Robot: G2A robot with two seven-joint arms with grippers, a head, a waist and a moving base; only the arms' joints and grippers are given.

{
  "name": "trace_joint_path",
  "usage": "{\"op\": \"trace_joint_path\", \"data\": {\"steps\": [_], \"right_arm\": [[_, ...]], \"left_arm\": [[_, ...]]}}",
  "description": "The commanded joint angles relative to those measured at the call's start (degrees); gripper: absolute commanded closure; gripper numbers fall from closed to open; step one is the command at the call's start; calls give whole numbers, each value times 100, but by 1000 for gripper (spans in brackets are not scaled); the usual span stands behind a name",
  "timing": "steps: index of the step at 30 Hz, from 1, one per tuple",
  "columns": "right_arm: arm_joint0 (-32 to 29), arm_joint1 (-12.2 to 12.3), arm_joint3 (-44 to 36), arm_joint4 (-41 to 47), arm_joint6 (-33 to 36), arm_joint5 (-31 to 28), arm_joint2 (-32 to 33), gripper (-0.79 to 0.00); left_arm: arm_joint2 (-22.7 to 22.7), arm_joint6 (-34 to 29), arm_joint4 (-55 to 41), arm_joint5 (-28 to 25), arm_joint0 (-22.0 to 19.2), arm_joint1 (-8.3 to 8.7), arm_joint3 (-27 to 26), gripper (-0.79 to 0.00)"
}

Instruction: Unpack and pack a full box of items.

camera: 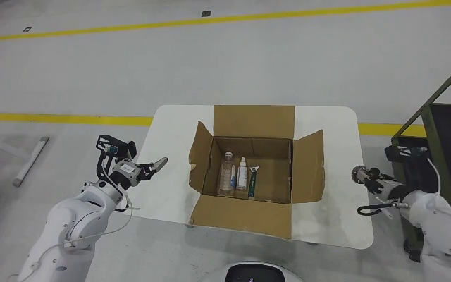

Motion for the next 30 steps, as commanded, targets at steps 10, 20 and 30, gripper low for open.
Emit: {"op": "trace_joint_path", "data": {"steps": [10,20,30], "right_arm": [[291,76,-599,1714,87,-713,-629,0],[2186,13,660,126,172,340,-3718,0],[4054,-519,3188,-2095,534,2453,-6684,0]], "left_arm": [[0,0,0,0,0,0,0,-785],[0,0,0,0,0,0,0,-785],[0,0,0,0,0,0,0,-785]]}}
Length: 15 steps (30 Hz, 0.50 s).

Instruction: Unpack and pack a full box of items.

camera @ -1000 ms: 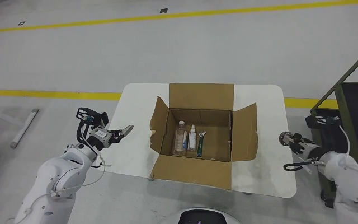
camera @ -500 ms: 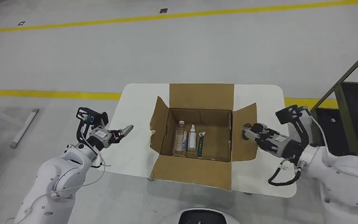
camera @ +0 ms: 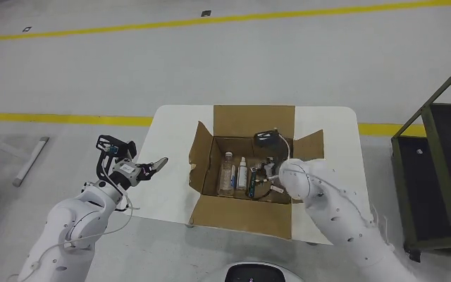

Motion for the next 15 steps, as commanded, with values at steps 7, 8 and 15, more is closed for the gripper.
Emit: {"op": "trace_joint_path", "data": {"steps": [7,8,15], "right_arm": [[871,-554,1857,-750,223,932,-1358,0],[928,-614,2024,-675,216,938,-1388,0],[1158,-940,2893,-591,149,1006,-1563,0]], "left_arm": [[0,0,0,0,0,0,0,-785],[0,0,0,0,0,0,0,-785],[0,0,0,0,0,0,0,-785]]}}
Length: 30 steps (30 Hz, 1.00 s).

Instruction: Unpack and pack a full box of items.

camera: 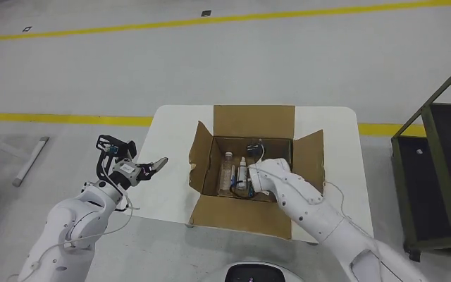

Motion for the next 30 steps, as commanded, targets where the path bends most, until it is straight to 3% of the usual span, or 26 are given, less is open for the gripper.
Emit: {"op": "trace_joint_path", "data": {"steps": [1,3,5,8,9,10,15,19,20,21,23,24,27,30], "right_arm": [[48,-77,230,49,-33,34,-13,0],[87,-153,378,183,-70,57,-11,0],[124,-215,515,274,-175,42,-2,-296],[146,-275,591,368,-343,-74,31,-385],[147,-287,597,432,-395,-139,68,-520],[150,-292,597,485,-436,-204,114,-785],[83,-241,336,580,-519,-439,411,-785],[-135,-79,-472,584,-562,-811,877,-785],[-246,-7,-834,607,-598,-1012,1083,-680],[-414,79,-1218,636,-627,-1225,1334,-379],[-822,265,-2129,682,-749,-1769,1943,-92],[-1086,357,-2576,660,-817,-1934,2291,0],[-1835,557,-3854,924,-1013,-2546,3268,0],[-2416,674,-4601,1215,-1345,-3145,4005,0]], "left_arm": [[0,0,0,0,0,0,0,-785],[0,0,0,0,0,0,0,-785],[0,0,0,0,0,0,0,-785],[0,0,0,0,0,0,0,-785],[0,0,0,0,0,0,0,-785],[0,0,0,0,0,0,0,-785],[0,0,0,0,0,0,0,-785],[0,0,0,0,0,0,0,-785],[0,0,0,0,0,0,0,-785],[0,0,0,0,0,0,0,-785],[0,0,0,0,0,0,0,-785],[0,0,0,0,0,0,0,-785],[0,0,0,0,0,0,0,-785],[0,0,0,0,0,0,0,-785]]}}
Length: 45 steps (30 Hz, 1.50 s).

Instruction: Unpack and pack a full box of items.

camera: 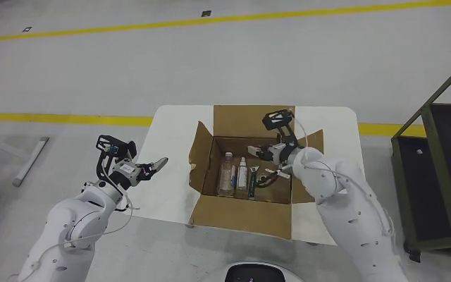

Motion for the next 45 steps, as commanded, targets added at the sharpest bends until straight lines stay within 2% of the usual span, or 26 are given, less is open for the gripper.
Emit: {"op": "trace_joint_path", "data": {"steps": [1,5,8,16,20,27,32,36,45], "right_arm": [[-423,63,-493,368,-284,-504,585,0],[-982,152,-670,1493,-704,-1551,1427,0],[-1111,209,-483,2095,-461,-2016,1786,0],[-1111,209,-483,2095,-461,-2016,1786,0],[-1348,226,-528,1492,-910,-1803,1800,0],[-2327,200,-882,-235,-3596,-762,2283,0],[-2958,175,-846,-846,-4669,-48,2723,0],[-3109,163,-478,-840,-5018,-57,2798,0],[-2659,64,456,136,-5021,-788,1791,0]], "left_arm": [[0,0,0,0,0,0,0,-785],[0,0,0,0,0,0,0,-785],[0,0,0,0,0,0,0,-785],[0,0,0,0,0,0,0,-785],[0,0,0,0,0,0,0,-785],[0,0,0,0,0,0,0,-785],[0,0,0,0,0,0,0,-785],[0,0,0,0,0,0,0,-785],[0,0,0,0,0,0,0,-785]]}}
